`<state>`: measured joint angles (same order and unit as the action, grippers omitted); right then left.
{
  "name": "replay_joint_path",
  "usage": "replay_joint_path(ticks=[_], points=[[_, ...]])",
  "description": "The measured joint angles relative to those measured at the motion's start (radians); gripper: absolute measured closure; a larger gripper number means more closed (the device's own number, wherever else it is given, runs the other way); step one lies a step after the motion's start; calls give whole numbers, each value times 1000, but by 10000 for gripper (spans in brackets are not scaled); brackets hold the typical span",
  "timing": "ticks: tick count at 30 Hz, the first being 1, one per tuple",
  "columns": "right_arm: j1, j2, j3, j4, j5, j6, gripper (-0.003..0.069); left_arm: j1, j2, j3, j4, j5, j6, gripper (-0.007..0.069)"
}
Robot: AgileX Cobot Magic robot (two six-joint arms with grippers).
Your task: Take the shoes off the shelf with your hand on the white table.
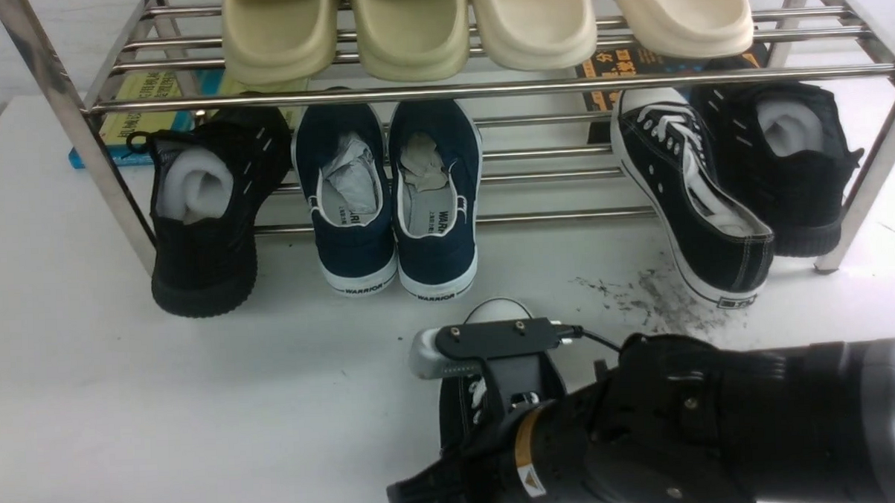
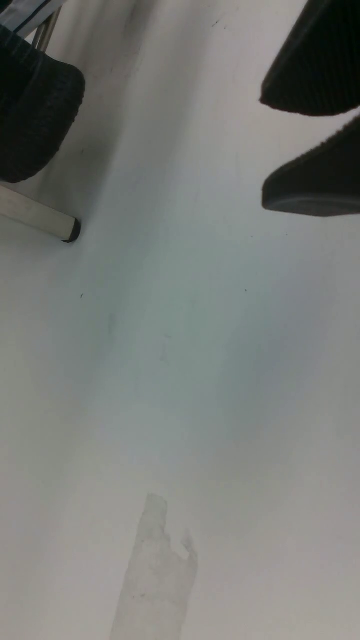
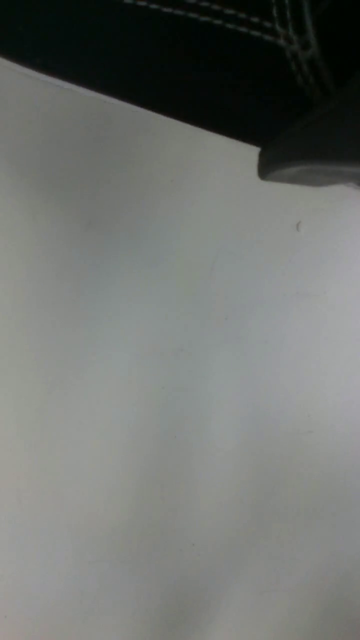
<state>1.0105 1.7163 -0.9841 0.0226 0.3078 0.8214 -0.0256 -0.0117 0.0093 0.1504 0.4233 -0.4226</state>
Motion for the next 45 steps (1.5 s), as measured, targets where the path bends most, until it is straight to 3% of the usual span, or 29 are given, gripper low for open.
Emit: replay_joint_path(ticks=[2, 5, 9, 15, 18, 21, 24, 25, 27, 31, 37, 45], points=[[-1, -4, -1, 0, 3, 0, 417, 0, 0, 0, 0, 0, 0, 383], [-1, -32, -15, 1, 51, 0, 290, 0, 0, 0, 0, 0, 0, 383], [-1, -129, -74, -7, 193, -16, 164, 0, 0, 1, 0, 0, 0, 383], [-1, -288, -197, -95, 457, -123, 132, 0, 0, 1, 0, 0, 0, 383], [-4, -342, -260, -188, 601, -147, 176, 0, 0, 1, 0, 0, 0, 383], [-46, -352, -303, -246, 725, -151, 290, 0, 0, 1, 0, 0, 0, 383], [-146, -333, -310, -270, 779, -154, 496, 0, 0, 1, 0, 0, 0, 383], [-154, -330, -310, -270, 780, -154, 511, 0, 0, 1, 0, 0, 0, 383], [-262, -289, -310, -274, 766, -157, 657, 0, 0, 1, 0, 0, 0, 383], [-367, -237, -310, -282, 689, -200, 668, 0, 0, 1, 0, 0, 0, 383], [-483, -155, -310, -282, 536, -285, 579, 0, 0, 1, 0, -1, 0, 383], [-532, -54, -310, -334, 421, -289, 306, 0, 0, 1, 0, -1, 0, 383]])
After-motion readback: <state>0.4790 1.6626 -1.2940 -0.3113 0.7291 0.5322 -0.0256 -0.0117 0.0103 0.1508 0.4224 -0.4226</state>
